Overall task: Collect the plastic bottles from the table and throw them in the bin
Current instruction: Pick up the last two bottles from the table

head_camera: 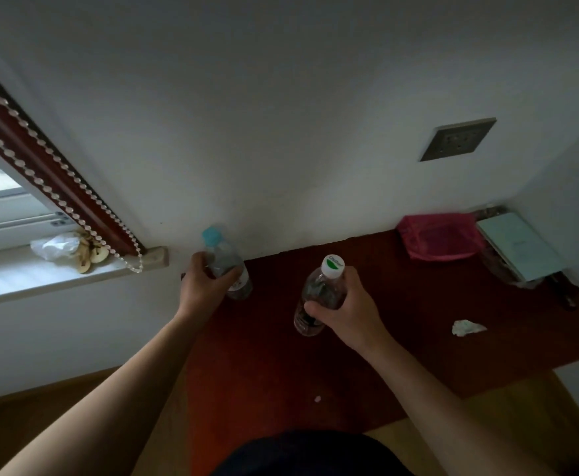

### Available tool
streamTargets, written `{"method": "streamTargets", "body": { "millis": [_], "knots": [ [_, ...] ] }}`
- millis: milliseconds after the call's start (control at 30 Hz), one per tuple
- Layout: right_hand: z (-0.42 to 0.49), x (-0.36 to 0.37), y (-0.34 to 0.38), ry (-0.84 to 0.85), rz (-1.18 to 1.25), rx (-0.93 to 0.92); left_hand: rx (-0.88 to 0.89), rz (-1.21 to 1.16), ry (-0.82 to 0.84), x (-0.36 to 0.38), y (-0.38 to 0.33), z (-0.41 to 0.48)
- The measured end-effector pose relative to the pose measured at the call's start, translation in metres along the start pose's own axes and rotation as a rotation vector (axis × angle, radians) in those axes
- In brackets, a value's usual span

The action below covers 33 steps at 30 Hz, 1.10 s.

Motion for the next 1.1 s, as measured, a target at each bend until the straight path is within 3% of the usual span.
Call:
{"method": "streamTargets", "body": {
  "millis": [233, 400, 833, 1100],
  "knots": [
    [-0.035, -0.043, -0.029, 0.086, 0.022, -0.034, -0.013, -0.130, -0.075, 0.020, -0.004, -0.090],
    [-0.042, -0.026, -0.034, 0.321, -0.021, -0.066, -0.145, -0.237, -0.250, 0.028, 0.017, -0.197],
    [-0.118, 0.197, 0.018, 1.009, -0.281, -0.244, -0.506, -0.333, -0.794, 0.016, 0.159, -0.499],
    [-0.185, 0.359, 0.019, 1.194, -0.582, -0.318, -0.785, -0.559, -1.114, 0.038, 0.254, -0.683]
  ]
}}
Point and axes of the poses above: each hand's wrist, its own z-axis towards the middle knuckle, its own x-axis out of the palm, y = z × x, the point moved 6 cm from there along z, towards the middle knuckle, and after that the axes turned 15 degrees about y, right-handed, at the moved point
